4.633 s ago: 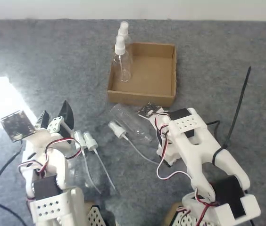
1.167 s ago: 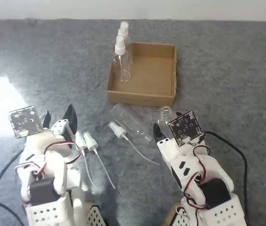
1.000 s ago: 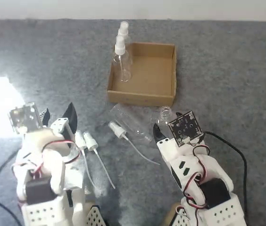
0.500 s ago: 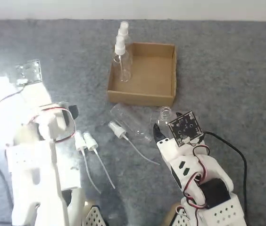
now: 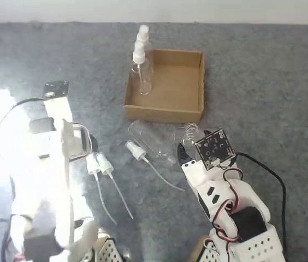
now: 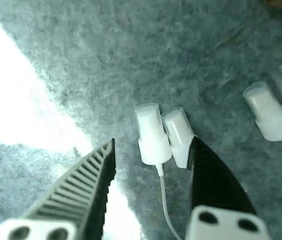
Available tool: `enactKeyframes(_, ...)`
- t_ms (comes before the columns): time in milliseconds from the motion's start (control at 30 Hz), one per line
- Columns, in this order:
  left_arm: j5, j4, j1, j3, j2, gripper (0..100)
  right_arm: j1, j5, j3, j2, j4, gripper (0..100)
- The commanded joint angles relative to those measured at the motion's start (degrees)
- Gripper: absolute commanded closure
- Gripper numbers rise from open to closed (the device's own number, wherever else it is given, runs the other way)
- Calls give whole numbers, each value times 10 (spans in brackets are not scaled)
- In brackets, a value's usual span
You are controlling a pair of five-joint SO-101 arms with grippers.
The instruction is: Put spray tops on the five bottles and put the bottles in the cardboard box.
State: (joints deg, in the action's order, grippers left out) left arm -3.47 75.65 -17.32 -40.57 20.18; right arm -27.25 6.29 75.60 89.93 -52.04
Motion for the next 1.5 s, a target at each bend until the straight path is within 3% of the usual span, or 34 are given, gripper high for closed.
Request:
enactKeyframes(0,8,8,1,30,-41,779,7,-1,-9,7,15,858)
enactKeyframes(467,8,7,0,29,-137,822,7,0,-9,8,15,858)
enactKeyframes(867,4,-47,0,32,-215,823,7,0,-9,8,14,858)
enactKeyframes(1133,7,-54,4,34,-220,944,7,0,-9,8,13,858)
enactKeyframes(1467,4,-51,0,31,-184,949,7,0,-9,7,12,858)
